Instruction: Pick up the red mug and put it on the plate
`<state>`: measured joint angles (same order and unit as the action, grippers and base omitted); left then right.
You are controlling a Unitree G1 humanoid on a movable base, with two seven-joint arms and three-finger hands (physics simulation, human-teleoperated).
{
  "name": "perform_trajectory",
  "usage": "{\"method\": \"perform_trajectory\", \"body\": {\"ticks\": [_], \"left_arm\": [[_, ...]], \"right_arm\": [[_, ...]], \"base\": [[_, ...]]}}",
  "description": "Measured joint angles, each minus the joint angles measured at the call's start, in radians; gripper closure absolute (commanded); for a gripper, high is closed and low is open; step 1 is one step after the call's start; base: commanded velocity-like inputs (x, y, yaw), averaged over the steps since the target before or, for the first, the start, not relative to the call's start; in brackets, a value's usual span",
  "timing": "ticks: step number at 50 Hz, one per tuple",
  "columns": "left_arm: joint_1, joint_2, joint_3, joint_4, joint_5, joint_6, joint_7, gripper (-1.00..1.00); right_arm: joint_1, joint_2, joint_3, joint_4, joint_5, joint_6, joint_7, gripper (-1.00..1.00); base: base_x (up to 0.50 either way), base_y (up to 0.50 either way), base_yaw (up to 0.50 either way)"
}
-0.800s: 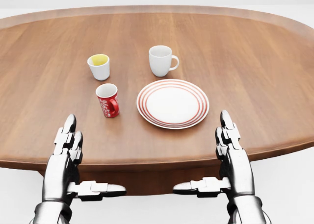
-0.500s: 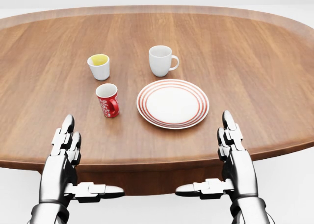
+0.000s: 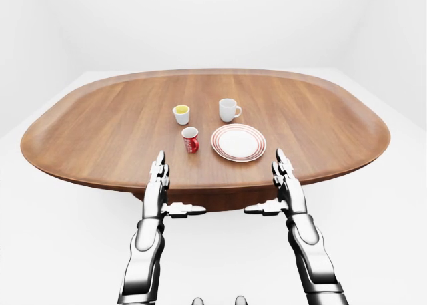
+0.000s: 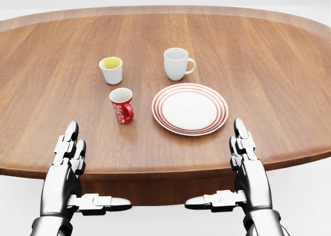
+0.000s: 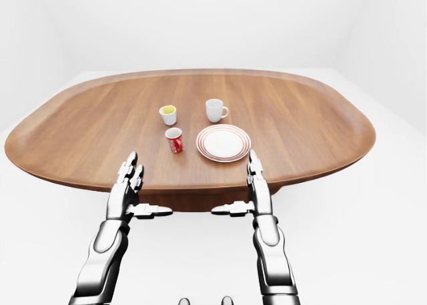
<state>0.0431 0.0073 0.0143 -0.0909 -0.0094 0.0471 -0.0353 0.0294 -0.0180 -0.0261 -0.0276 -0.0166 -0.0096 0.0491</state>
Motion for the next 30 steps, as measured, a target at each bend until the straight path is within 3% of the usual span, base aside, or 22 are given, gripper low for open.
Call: {"method": "perform_trajectory", "body": {"ticks": [23,30], "left_arm": [[-0.001,0.001,0.0,0.0,-0.002,0.004,0.0,-1.0],[-0.023,0.002,0.002,0.006,-0.01,0.029,-0.003,-1.0]], "right_arm": [[0.006,0.002,0.001,-0.008,-0.005,0.001,0.002,-1.0],[-0.01,-0.002,-0.007,-0.005,0.004,0.018,0.003,-1.0]], "base": [[0.0,0.16,0.0],[0.0,0.0,0.0]]}}
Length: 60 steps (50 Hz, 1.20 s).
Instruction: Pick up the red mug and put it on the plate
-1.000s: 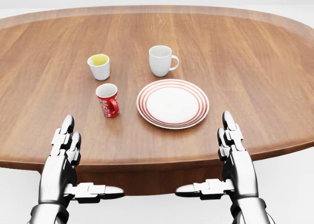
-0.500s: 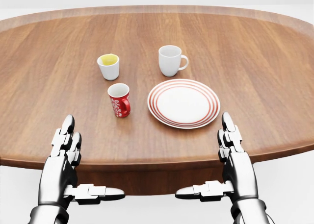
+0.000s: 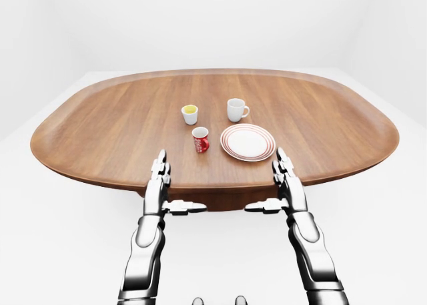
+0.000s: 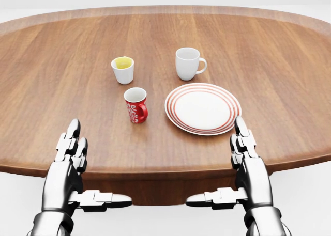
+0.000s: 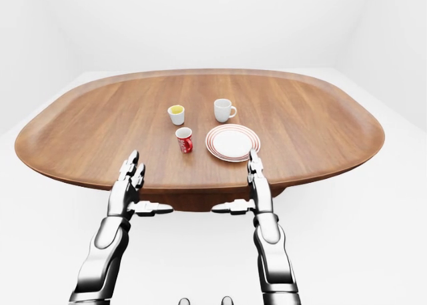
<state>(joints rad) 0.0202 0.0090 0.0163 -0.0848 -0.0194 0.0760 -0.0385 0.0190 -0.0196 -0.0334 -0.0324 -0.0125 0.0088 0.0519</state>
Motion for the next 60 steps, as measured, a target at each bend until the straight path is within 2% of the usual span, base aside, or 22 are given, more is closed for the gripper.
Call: {"method": "perform_trajectory", "body": {"ticks": [2,8,21,33,45,60], "left_arm": [[-0.009,0.001,0.001,-0.003,-0.002,0.011,0.0,-1.0],[-0.052,0.006,0.007,-0.019,-0.008,0.011,0.003,-1.0],[-0.189,0.024,0.026,-0.008,-0.018,0.011,0.016,-1.0],[-0.326,0.067,0.064,0.128,-0.034,0.011,0.03,-1.0],[-0.375,0.092,0.083,0.197,-0.048,0.011,0.04,-1.0],[-0.389,0.101,0.089,0.217,-0.05,0.011,0.043,-1.0]], "right_arm": [[-0.008,-0.001,-0.003,-0.003,0.007,0.014,0.003,-1.0],[-0.054,-0.009,-0.012,-0.017,0.021,0.078,0.001,-1.0],[-0.181,-0.037,-0.035,0.034,0.036,0.079,0.0,-1.0],[-0.276,-0.061,-0.046,0.108,0.032,0.079,0.009,-1.0],[-0.314,-0.07,-0.046,0.135,0.023,0.079,0.015,-1.0],[-0.329,-0.072,-0.045,0.136,0.011,0.079,0.021,-1.0]], "base": [[0.0,0.0,0.0],[0.0,0.0,0.0],[0.0,0.0,0.0],[0.0,0.0,0.0],[0.13,0.0,0.0],[0.2,0.0,0.0]]}}
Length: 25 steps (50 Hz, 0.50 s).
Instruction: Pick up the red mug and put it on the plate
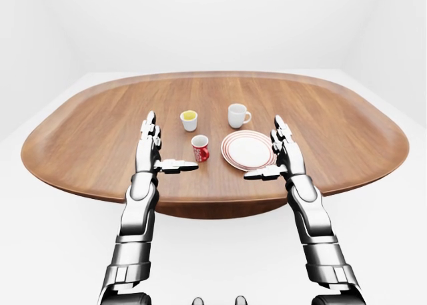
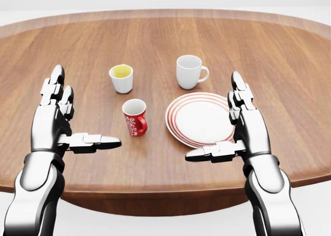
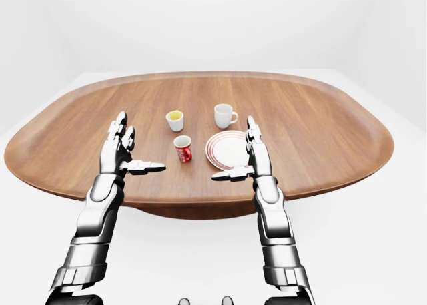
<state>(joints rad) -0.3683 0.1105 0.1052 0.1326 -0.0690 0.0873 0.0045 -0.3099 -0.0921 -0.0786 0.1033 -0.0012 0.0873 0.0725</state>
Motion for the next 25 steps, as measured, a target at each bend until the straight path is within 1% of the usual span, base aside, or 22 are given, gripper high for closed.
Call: {"method": "perform_trajectory", "body": {"ticks": [25], "left_arm": [[0.006,0.003,0.003,-0.013,0.0,0.0,-0.002,-1.0]], "right_arm": [[0.002,0.002,0.003,-0.013,-0.012,0.0,0.007,-1.0]], "base": [[0.2,0.0,0.0]]}}
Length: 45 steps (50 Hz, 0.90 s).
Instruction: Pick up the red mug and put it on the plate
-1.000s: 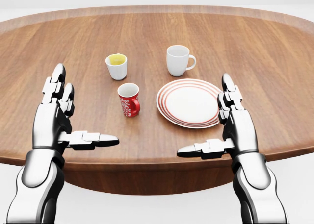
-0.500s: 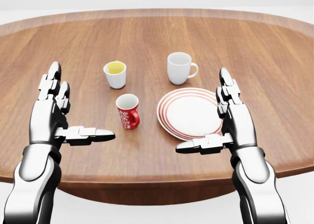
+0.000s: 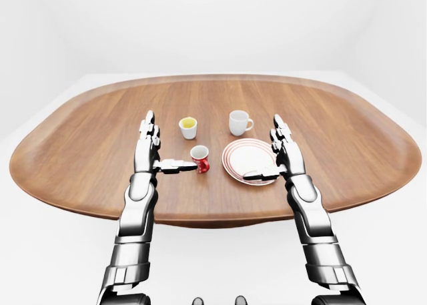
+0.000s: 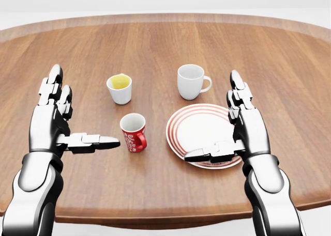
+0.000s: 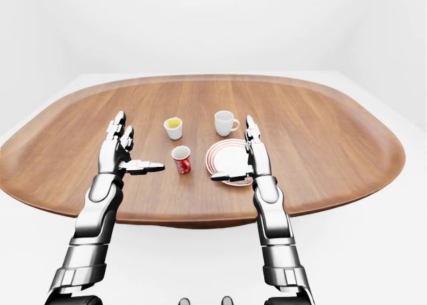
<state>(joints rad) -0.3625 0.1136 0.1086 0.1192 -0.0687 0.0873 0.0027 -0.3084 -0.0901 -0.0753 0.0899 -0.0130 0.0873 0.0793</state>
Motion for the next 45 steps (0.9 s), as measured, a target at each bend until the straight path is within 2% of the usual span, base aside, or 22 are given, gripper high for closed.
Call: {"method": "perform_trajectory", "body": {"ticks": [45], "left_arm": [[0.019,-0.001,0.002,-0.042,0.0,0.0,-0.004,-1.0]], "right_arm": [[0.001,0.006,0.006,0.014,-0.008,0.0,0.006,-1.0]], "base": [[0.2,0.0,0.0]]}}
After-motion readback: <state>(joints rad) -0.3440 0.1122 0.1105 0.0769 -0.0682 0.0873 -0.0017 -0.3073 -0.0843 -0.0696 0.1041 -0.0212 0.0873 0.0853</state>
